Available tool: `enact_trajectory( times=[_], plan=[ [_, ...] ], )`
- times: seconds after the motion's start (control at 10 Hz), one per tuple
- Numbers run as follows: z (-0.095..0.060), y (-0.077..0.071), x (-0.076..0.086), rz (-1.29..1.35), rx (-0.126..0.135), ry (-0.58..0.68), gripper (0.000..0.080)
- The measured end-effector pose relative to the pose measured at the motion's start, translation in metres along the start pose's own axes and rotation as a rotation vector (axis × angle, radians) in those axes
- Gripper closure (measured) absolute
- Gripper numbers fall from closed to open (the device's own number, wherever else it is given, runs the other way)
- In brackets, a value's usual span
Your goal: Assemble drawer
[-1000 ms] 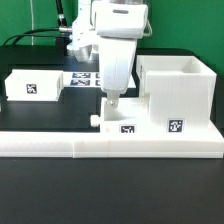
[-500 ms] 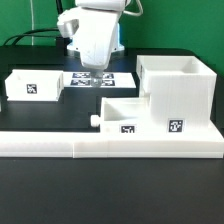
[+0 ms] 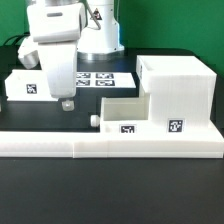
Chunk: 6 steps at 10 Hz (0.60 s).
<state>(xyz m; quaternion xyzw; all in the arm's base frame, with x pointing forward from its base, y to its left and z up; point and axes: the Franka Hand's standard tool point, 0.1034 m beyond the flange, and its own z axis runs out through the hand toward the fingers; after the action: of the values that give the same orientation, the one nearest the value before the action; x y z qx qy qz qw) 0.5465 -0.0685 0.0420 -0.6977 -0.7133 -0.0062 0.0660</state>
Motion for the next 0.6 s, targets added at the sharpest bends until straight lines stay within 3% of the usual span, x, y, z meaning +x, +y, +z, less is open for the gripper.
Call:
enact_trajectory(
  times=[0.3, 0.5, 0.6],
  plan=[
    [0.018, 0.002, 0.000, 0.025, 0.013, 0.115, 0.0151],
    [0.026, 0.006, 0.028, 0.047, 0.016, 0.122, 0.0150],
    [0.027, 0.006, 0.029, 0.062, 0.017, 0.119, 0.0150]
  ],
)
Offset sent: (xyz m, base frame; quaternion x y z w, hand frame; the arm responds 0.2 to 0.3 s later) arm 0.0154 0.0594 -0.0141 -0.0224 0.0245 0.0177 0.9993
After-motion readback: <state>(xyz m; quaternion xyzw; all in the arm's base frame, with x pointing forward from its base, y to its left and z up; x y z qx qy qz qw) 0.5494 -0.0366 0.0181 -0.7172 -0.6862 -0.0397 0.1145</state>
